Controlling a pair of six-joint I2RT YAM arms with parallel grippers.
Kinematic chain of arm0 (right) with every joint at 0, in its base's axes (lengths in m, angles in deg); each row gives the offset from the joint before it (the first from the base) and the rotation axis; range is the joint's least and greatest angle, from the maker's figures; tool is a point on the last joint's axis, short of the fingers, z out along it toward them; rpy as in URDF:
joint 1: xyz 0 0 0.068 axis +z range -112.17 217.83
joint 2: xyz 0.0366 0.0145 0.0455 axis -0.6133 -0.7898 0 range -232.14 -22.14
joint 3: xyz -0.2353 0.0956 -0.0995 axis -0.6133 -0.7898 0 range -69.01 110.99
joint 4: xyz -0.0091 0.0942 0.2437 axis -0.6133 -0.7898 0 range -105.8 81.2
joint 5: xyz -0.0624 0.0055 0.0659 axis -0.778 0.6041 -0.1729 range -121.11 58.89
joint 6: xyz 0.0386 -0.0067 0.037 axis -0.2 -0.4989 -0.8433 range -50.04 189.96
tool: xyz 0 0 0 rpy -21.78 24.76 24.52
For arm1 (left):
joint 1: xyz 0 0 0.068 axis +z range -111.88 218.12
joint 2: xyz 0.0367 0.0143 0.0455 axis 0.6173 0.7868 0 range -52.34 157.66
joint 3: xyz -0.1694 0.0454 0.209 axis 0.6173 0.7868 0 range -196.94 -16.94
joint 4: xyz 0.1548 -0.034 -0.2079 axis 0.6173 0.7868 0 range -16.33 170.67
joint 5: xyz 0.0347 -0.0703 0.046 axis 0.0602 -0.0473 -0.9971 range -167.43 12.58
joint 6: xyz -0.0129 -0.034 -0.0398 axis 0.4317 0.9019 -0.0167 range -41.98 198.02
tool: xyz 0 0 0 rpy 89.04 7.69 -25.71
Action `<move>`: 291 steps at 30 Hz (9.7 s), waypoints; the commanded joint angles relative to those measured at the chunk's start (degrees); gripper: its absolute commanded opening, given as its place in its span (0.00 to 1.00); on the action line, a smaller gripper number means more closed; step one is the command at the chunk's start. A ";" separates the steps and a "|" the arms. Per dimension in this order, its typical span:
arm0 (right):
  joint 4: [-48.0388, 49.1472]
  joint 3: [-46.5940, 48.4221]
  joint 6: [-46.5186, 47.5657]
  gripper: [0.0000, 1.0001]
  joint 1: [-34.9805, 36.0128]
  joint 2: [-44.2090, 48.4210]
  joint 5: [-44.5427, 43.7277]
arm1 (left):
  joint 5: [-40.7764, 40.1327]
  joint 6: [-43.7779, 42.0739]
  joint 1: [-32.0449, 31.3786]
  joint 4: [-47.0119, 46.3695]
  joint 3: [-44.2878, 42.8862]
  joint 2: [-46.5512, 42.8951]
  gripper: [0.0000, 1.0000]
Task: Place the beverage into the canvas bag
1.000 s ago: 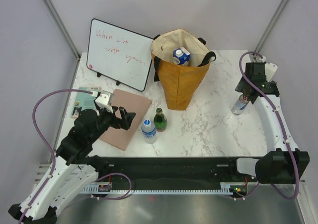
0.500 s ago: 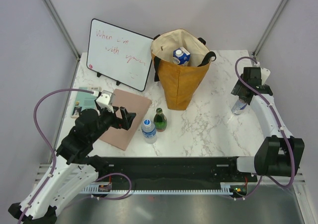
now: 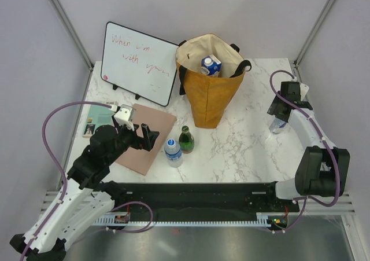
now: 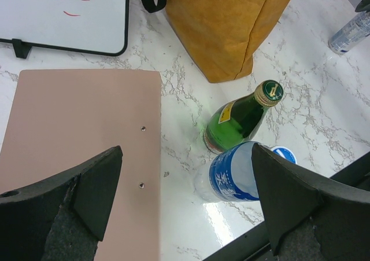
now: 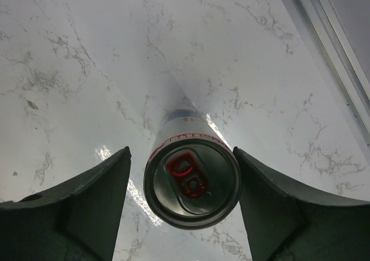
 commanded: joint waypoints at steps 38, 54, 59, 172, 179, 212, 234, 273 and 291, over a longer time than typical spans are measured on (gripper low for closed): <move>-10.77 30.07 10.46 0.00 2.46 6.06 6.45 | 0.35 -1.02 -0.29 -1.95 0.03 -0.50 1.00; -5.87 64.72 14.85 0.00 21.52 -6.84 17.79 | -0.27 -1.11 -0.29 -1.86 0.03 0.20 1.00; 1.25 64.72 17.40 0.00 25.57 -12.46 19.36 | -0.35 -1.11 -0.29 -1.86 -0.06 0.11 1.00; -8.23 75.09 25.14 0.38 28.83 -50.10 10.41 | -1.32 -1.37 -0.29 -1.77 0.03 3.01 1.00; -5.25 75.44 22.77 0.50 28.92 -49.13 14.01 | -1.32 -1.46 -0.29 -1.86 0.11 2.75 1.00; -5.86 75.53 22.06 0.69 29.01 -44.22 12.08 | -1.23 -1.37 -0.29 -1.86 0.03 2.05 1.00; -5.34 56.32 18.55 0.69 37.44 -15.58 19.72 | -1.41 -1.29 -0.29 -1.68 -0.06 1.26 1.00; 14.78 8.04 12.49 0.65 60.74 -4.92 12.69 | -0.70 -1.55 -0.29 -2.30 -0.06 -1.20 1.00; 25.25 1.44 11.78 0.54 60.82 -5.10 12.25 | -0.88 -1.55 -0.29 -2.21 0.03 -0.94 1.00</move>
